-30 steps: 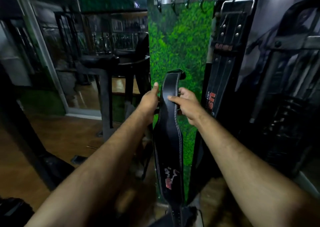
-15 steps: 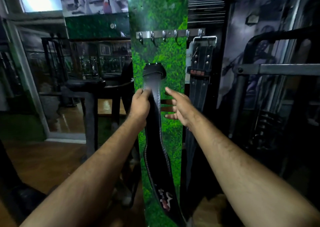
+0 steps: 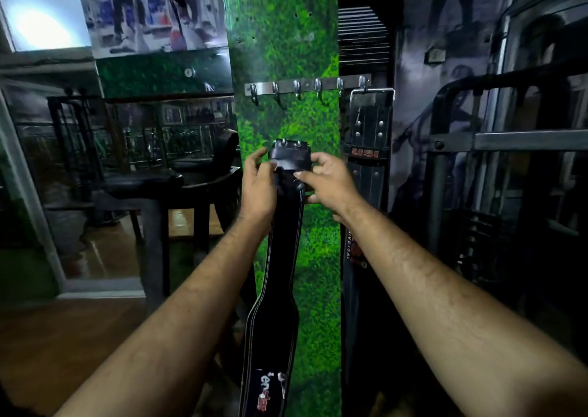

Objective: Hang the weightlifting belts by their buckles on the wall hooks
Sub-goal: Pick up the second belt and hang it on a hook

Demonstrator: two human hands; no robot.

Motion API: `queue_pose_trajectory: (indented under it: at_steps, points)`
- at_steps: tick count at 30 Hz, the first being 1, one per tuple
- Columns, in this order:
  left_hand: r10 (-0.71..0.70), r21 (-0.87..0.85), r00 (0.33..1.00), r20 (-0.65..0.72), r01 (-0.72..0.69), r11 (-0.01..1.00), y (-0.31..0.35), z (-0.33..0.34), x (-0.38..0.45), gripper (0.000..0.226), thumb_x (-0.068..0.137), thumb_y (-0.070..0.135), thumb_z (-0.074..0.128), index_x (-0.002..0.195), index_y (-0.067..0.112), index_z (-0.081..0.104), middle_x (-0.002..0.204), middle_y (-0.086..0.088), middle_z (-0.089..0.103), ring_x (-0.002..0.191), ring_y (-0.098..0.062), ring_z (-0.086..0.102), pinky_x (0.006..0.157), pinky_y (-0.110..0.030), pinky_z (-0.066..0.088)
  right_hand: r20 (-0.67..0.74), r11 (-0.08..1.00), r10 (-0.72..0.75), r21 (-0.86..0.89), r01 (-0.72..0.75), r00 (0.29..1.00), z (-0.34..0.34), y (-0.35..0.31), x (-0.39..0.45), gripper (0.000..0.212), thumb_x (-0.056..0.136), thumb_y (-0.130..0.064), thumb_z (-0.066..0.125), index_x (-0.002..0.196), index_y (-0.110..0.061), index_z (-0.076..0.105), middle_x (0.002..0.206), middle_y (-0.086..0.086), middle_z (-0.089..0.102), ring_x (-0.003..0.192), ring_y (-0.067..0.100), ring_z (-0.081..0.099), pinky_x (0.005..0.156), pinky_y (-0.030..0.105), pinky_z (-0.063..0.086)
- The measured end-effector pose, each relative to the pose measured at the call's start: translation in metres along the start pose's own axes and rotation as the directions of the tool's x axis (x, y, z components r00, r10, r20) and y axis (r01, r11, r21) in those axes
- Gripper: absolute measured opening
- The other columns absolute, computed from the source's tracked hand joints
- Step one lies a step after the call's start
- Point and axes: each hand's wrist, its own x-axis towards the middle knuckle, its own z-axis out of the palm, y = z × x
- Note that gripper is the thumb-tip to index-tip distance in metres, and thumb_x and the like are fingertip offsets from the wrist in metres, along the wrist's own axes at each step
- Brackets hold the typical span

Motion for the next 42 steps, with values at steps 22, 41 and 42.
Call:
queue_pose_trajectory:
  at_steps: [22,41,42]
  points:
    - [-0.026,-0.14,0.994,0.109,0.041,0.989,-0.019,-0.025,0.068,0.011,0.101,0.015,0.055,0.094,0.011,0.063,0.081,0.002,0.065,0.072,-0.005,0.058,0.064,-0.016,0.048,-0.082,0.992,0.006,-0.126,-0.016,0.997,0.035,0.005,0.036,0.068,0.085,-0.01,0.077,0.142,-0.024,0.043,0.111,0.001,0.063,0.085,0.009,0.067,0.051,0.024,0.056]
    - [0.043,-0.202,0.964,0.264,0.012,0.979,-0.036,0.062,0.079,0.009,0.089,0.03,0.057,0.087,0.027,0.065,0.092,-0.012,0.066,0.084,-0.027,0.059,0.082,-0.054,0.051,0.009,0.964,-0.205,-0.175,0.203,0.979,-0.054,0.019,0.089,0.031,0.077,-0.035,0.082,0.1,-0.027,0.063,0.095,-0.006,0.071,0.088,0.006,0.067,0.076,0.037,0.059]
    - [0.052,-0.194,0.963,0.265,0.0,0.981,-0.037,0.07,0.08,0.009,0.089,0.029,0.057,0.089,0.026,0.065,0.093,-0.012,0.067,0.085,-0.027,0.06,0.085,-0.055,0.052,-0.013,0.948,-0.263,-0.19,0.256,0.965,-0.062,0.021,0.096,0.017,0.084,-0.024,0.078,0.095,-0.024,0.064,0.088,-0.006,0.069,0.078,0.0,0.064,0.072,0.028,0.056]
